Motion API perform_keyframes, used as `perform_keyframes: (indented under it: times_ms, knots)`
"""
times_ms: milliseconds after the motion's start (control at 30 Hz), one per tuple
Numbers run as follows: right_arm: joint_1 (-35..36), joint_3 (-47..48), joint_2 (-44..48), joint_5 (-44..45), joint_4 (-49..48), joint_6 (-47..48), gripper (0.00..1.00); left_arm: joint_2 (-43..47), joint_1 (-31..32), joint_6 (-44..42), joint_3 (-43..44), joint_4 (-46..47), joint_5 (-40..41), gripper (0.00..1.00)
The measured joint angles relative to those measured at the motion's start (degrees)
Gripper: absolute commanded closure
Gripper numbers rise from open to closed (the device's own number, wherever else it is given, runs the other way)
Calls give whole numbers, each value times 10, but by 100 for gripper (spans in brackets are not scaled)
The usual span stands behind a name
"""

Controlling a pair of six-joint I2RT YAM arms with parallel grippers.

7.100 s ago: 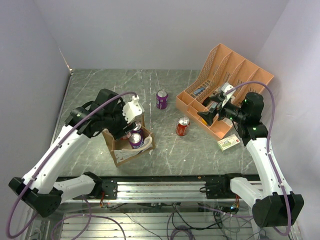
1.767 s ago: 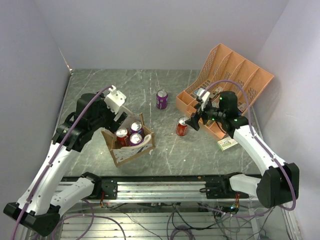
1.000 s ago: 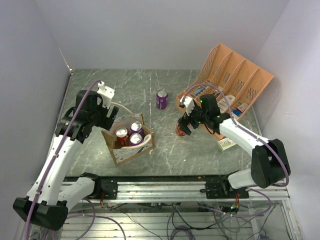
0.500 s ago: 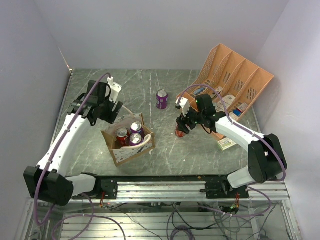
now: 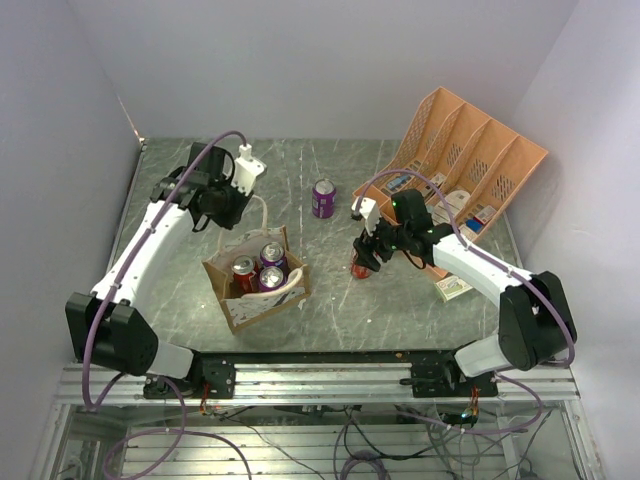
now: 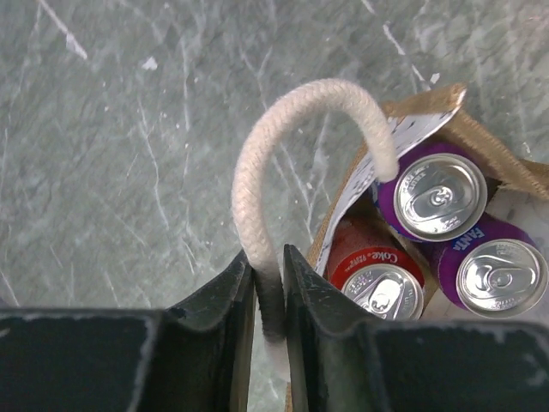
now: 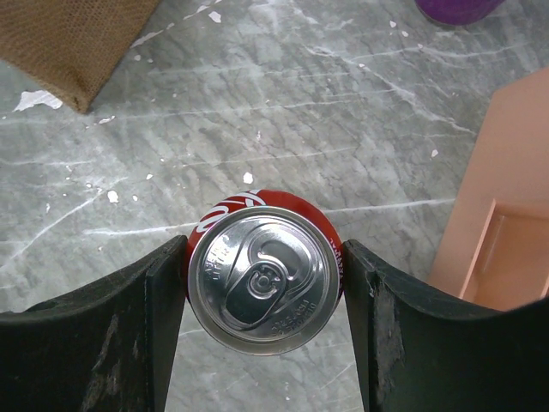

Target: Place the beverage into the canvas bag

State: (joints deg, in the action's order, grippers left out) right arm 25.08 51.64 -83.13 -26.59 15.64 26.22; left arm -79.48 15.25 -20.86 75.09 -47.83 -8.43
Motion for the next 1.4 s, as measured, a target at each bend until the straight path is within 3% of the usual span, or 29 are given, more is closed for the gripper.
perform_keyframes:
  times_ms: [100,233,433,667,1000,1300,1400]
  knots:
    - [1,0,7,-8,9,0,88,-18,9,-9,21,0,-18,86]
    - [1,0,14,-14,16,1,91,-44,23,-23,45,-2,-29,91]
    - [1,0,18,-25,19,4,93,-82,36,-38,77,-5,-42,91]
    - [1,0,18,-35,25,7,94,-97,38,-41,87,-5,-49,84]
    - [1,0,36,-41,27,8,94,-59,39,-42,41,8,-6,64]
    - [2,16,46,-50,43,9,97,14,40,-35,-12,17,48,28]
    - [5,54,46,-54,69,16,98,36,41,-26,-19,19,63,21]
